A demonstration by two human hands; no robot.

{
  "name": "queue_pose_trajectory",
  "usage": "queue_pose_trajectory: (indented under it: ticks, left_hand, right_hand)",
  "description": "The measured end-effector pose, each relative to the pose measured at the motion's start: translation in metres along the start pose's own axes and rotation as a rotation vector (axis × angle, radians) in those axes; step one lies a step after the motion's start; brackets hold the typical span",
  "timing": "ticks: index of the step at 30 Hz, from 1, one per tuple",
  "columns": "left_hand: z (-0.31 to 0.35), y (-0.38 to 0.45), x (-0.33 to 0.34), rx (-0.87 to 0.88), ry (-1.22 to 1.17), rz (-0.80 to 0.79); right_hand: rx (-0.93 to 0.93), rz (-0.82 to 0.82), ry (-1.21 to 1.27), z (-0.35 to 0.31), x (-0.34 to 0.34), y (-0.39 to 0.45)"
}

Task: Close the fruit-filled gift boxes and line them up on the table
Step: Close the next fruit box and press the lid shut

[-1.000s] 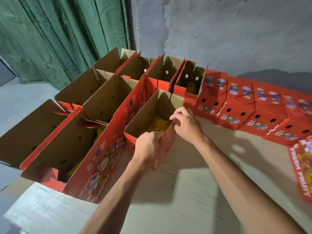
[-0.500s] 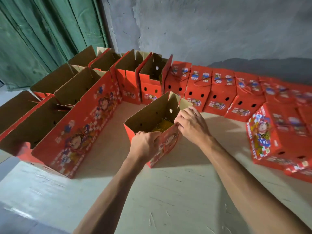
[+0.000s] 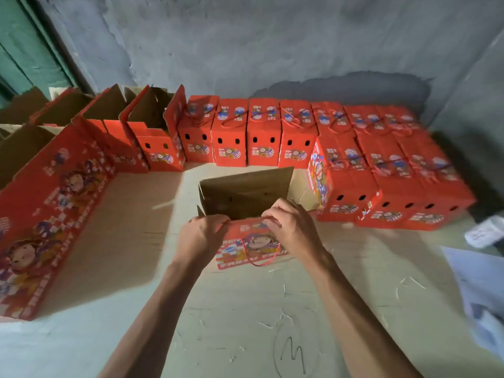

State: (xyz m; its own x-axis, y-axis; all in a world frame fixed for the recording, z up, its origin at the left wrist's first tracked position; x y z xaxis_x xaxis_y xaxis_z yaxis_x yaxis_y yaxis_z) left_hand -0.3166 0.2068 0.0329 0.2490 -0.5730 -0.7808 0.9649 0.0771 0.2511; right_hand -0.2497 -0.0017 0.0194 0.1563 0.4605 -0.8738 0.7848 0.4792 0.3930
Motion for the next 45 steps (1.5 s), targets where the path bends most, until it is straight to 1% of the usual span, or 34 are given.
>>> queue_pose_trajectory:
  ticks: [7, 11, 13, 15, 18, 21, 23, 25, 26, 28, 30, 32, 34, 36, 40, 43, 45]
  left_hand:
    - [0.014, 0.007, 0.024, 0.134, -0.119, -0.042]
    - [0.029, 0.002, 0.038, 0.280, -0.063, 0.002]
    - [0.036, -0.002, 0.044, 0.314, -0.112, -0.038]
    - [0.037, -0.004, 0.049, 0.289, -0.209, -0.086]
    - [0.039, -0.006, 0.055, 0.232, -0.311, -0.048]
    - [0.036, -0.008, 0.055, 0.200, -0.428, 0.083]
    - [0.029, -0.004, 0.054, 0.102, -0.525, 0.203]
    - [0.021, 0.003, 0.054, -0.062, -0.584, 0.338]
    - [0.016, 0.008, 0.057, -0.165, -0.620, 0.380]
    - [0.008, 0.014, 0.063, -0.345, -0.762, 0.412]
    - [0.002, 0.018, 0.067, -0.439, -0.898, 0.415]
    - [0.000, 0.020, 0.072, -0.464, -0.968, 0.360]
    - [-0.004, 0.018, 0.082, -0.460, -1.022, 0.294]
    - [-0.008, 0.018, 0.089, -0.445, -1.058, 0.244]
    - [-0.020, 0.018, 0.091, -0.463, -1.139, 0.197]
    - [-0.022, 0.021, 0.092, -0.449, -1.149, 0.171]
    - [-0.022, 0.028, 0.094, -0.466, -1.136, 0.148]
  right_hand:
    - [0.084, 0.008, 0.030, 0.013, -0.027, -0.040]
    - [0.120, 0.003, 0.026, 0.027, -0.040, -0.061]
    - [0.136, 0.004, 0.025, 0.035, -0.046, -0.070]
    - [0.155, 0.011, 0.024, 0.043, -0.049, -0.076]
    - [0.163, 0.087, -0.020, 0.055, -0.058, -0.076]
    - [0.161, 0.273, -0.089, 0.081, -0.075, -0.073]
    - [0.206, 0.373, -0.084, 0.106, -0.085, -0.073]
    - [0.301, 0.399, 0.003, 0.131, -0.088, -0.073]
    - [0.361, 0.375, 0.061, 0.144, -0.087, -0.072]
    - [0.473, 0.299, 0.170, 0.164, -0.080, -0.071]
    - [0.570, 0.215, 0.304, 0.177, -0.068, -0.071]
    - [0.629, 0.123, 0.426, 0.182, -0.053, -0.073]
    - [0.604, 0.097, 0.532, 0.182, -0.041, -0.075]
    - [0.607, 0.142, 0.655, 0.176, -0.036, -0.074]
    - [0.731, 0.258, 0.902, 0.174, -0.031, -0.079]
    - [0.863, 0.234, 1.052, 0.186, -0.025, -0.079]
    - [0.880, 0.206, 1.092, 0.190, -0.019, -0.078]
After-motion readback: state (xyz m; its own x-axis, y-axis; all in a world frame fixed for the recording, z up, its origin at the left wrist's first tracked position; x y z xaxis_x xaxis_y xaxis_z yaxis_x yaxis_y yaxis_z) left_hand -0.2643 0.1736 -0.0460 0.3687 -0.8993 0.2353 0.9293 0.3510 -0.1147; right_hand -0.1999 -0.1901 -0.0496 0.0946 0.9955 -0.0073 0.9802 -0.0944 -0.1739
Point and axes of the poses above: each hand's wrist, its own y-axis towards the middle knuckle, its own x-axis out of the palm, z = x × y, the point moved 4 cm from there along y, towards the middle knuckle, and after that the axes turned 8 degrees about -y, right-handed, at the moved point
